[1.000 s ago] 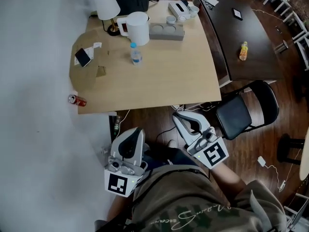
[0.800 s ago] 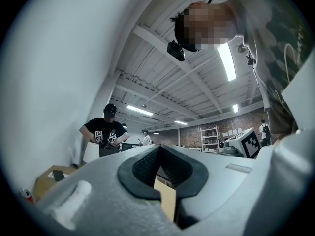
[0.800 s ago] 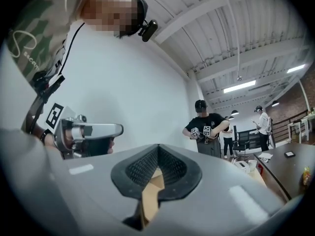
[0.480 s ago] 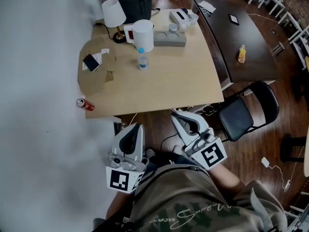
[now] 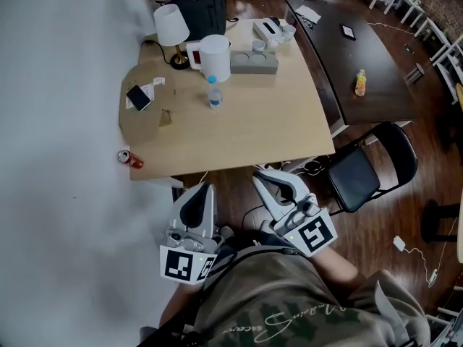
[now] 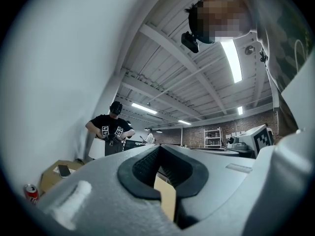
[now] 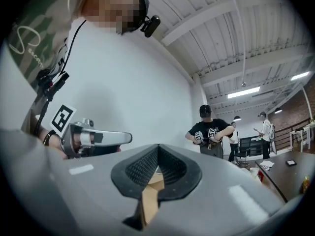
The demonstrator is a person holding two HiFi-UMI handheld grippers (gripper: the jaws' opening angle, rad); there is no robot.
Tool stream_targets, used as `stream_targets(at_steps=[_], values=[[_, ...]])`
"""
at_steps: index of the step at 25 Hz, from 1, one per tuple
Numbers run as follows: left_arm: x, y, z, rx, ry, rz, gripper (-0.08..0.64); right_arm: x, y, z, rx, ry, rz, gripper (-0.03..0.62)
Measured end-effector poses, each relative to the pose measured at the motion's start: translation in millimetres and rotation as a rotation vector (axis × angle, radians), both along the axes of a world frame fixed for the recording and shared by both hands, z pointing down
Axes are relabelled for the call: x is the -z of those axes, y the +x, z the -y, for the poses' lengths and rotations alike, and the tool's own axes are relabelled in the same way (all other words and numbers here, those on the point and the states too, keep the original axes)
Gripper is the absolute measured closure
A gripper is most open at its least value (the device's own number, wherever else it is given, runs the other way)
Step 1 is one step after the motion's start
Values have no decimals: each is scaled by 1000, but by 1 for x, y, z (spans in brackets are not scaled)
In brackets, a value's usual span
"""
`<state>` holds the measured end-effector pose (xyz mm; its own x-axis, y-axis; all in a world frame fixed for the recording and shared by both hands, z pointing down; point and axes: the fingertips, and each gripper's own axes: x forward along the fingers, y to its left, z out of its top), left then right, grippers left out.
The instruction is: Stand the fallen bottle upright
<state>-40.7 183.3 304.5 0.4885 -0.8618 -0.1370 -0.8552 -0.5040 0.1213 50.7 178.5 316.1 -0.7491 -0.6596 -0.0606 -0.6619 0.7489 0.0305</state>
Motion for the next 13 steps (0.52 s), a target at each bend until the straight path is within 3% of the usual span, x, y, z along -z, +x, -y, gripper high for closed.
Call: stream_targets(at_steps=[8, 13], values=[[5, -3, -2, 15, -14, -6, 557, 3, 9, 0, -23, 2, 13, 589], [16, 3, -12, -1, 24, -18, 557, 3, 16, -2, -31, 10, 21, 589]])
